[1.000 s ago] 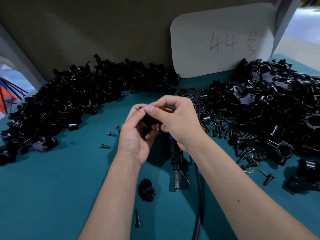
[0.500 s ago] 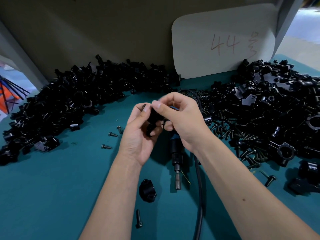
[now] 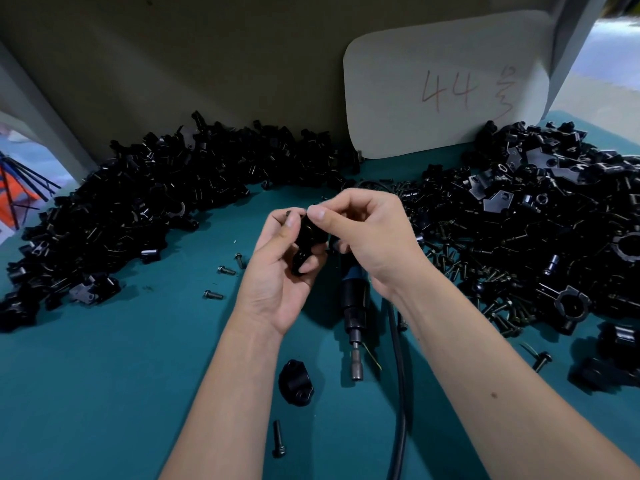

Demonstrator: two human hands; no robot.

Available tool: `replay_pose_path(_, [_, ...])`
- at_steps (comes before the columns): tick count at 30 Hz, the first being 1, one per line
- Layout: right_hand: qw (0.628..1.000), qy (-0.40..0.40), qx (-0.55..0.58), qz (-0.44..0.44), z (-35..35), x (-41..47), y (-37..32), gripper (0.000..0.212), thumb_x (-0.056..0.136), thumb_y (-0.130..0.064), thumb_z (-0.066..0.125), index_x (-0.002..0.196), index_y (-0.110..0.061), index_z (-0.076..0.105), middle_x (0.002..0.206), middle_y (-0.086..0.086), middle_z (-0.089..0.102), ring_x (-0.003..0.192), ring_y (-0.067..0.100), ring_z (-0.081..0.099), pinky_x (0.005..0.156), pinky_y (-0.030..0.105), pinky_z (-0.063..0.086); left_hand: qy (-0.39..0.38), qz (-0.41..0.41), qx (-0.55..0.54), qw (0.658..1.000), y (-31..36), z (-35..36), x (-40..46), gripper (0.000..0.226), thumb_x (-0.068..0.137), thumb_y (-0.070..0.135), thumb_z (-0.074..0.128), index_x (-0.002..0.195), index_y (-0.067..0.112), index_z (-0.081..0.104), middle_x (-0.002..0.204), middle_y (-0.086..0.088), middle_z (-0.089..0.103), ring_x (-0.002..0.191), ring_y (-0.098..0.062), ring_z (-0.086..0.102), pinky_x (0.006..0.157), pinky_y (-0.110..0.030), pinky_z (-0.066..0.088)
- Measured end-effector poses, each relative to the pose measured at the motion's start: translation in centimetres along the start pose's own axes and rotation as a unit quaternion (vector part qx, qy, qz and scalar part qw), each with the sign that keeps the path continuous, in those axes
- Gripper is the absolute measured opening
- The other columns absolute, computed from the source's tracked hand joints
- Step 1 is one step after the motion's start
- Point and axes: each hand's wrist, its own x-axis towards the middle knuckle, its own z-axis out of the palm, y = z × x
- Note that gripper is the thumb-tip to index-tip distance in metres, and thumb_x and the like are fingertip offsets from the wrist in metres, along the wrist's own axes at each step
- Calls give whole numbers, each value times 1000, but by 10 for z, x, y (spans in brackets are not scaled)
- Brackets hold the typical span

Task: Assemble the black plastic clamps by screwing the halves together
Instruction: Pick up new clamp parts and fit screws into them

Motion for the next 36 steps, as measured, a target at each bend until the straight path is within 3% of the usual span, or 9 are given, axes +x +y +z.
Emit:
replay_pose_path(2, [999, 36, 12, 5, 1, 0, 1, 20, 83, -12, 86, 69, -15, 72, 67, -1, 69, 57, 8, 60, 49, 16, 42, -14, -14, -16, 1000, 0, 1, -1, 13, 95, 24, 60, 100, 12, 62, 95, -4, 68, 72, -16, 56, 51, -18, 39])
replay_pose_path(5, [999, 9, 15, 32, -5, -1, 0, 13, 91, -20, 79, 79, -21, 77, 81, 3, 73, 69, 22, 63, 52, 22, 43, -22, -44, -70, 996, 2, 1, 0, 18, 98, 21, 53, 107, 9, 61, 98, -8, 68, 74, -19, 57, 55, -20, 42])
replay_pose_path(13, [999, 36, -18, -4, -6, 2, 2, 22, 84, -19, 86, 68, -23, 71, 76, 6, 69, 69, 17, 58, 50, 19, 42, -24, -24, -13, 999, 0, -3, 2, 16, 95, 18, 56, 107, 10, 63, 107, -9, 69, 77, -18, 55, 59, -19, 44])
replay_pose_path(15, [998, 8, -54, -29, -9, 3, 1, 5, 88, -22, 82, 86, -27, 80, 88, 5, 73, 76, 12, 61, 58, 18, 46, -22, -9, 20, 1000, -1, -3, 3, 21, 98, 18, 54, 116, 9, 59, 124, -20, 68, 82, -19, 58, 63, -21, 46])
replay_pose_path(17, [994, -17, -95, -49, -8, 3, 3, 15, 92, -22, 77, 104, -30, 82, 102, -1, 75, 86, 14, 62, 70, 20, 49, -26, 4, 43, 999, -2, -5, 4, 21, 103, 16, 51, 122, 8, 57, 129, -25, 66, 87, -17, 64, 67, -22, 50])
replay_pose_path(22, [994, -7, -85, -61, -8, 3, 4, 8, 87, -17, 82, 87, -25, 83, 92, 7, 75, 85, 16, 66, 80, 27, 55, -27, 27, 94, 995, 0, -9, 5, 26, 99, 17, 58, 123, 8, 61, 134, -32, 60, 90, -16, 60, 59, -20, 40])
replay_pose_path(25, [992, 1, -112, -64, -8, 3, 5, 8, 86, -23, 83, 83, -18, 78, 83, 19, 68, 75, 15, 60, 78, 35, 53, -16, 44, 106, 993, 0, -10, 5, 30, 93, 17, 64, 121, 8, 63, 113, -13, 69, 86, -12, 60, 57, -19, 40])
replay_pose_path(28, [987, -5, -140, -80, -8, 2, 5, 4, 89, -19, 80, 88, -22, 78, 87, -2, 71, 85, 17, 63, 89, 39, 55, -13, 57, 125, 990, 0, -12, 6, 23, 93, 13, 65, 117, 11, 66, 99, 2, 70, 79, -7, 61, 55, -19, 42])
replay_pose_path(36, [970, 4, -208, -124, -6, 0, 3, 10, 92, -19, 78, 87, -14, 72, 90, 0, 70, 89, 15, 65, 84, 29, 53, 29, 60, 145, 987, 0, -14, 5, 26, 88, 15, 73, 114, 14, 71, 94, -2, 67, 84, -9, 63, 62, -20, 51])
